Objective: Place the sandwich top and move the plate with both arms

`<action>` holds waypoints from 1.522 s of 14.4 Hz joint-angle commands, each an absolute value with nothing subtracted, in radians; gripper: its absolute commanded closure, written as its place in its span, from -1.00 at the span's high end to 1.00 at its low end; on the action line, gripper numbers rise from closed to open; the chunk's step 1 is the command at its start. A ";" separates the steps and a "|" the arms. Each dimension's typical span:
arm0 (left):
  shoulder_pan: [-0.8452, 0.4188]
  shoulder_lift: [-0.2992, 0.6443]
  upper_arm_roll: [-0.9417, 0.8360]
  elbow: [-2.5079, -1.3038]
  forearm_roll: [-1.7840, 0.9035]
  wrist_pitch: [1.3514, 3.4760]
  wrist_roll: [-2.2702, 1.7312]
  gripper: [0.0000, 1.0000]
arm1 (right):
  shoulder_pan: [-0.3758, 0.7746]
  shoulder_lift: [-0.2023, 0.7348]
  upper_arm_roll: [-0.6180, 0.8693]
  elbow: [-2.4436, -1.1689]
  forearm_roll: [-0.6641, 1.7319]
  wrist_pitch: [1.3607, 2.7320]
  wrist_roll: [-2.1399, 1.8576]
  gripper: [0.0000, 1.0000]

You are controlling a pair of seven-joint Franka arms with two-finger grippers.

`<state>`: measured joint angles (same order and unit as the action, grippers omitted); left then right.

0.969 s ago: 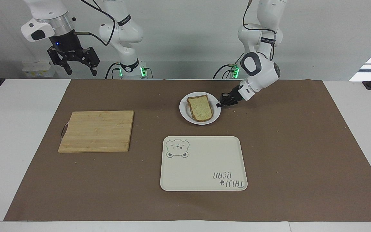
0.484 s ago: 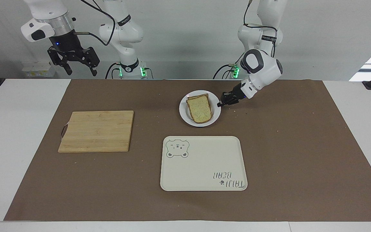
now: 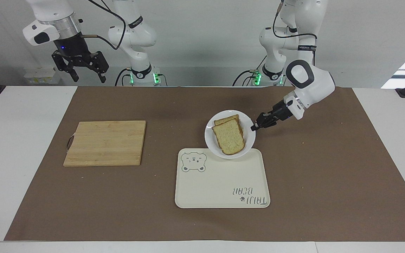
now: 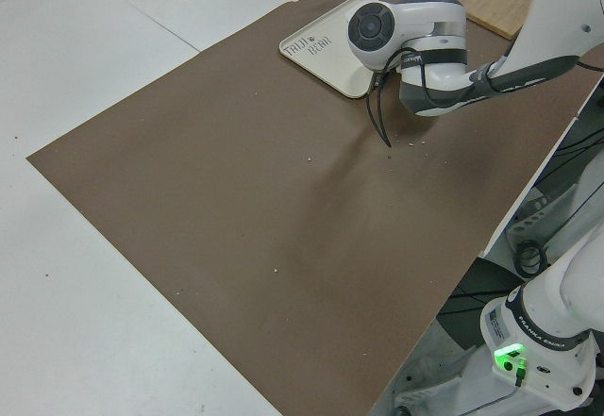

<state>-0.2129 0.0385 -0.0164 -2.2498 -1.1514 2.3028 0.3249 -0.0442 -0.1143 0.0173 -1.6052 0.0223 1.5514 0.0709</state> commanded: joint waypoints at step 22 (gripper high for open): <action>-0.198 0.249 0.061 -1.829 -0.468 2.239 0.189 1.00 | -0.051 -0.124 0.018 -1.606 0.026 1.545 0.049 1.00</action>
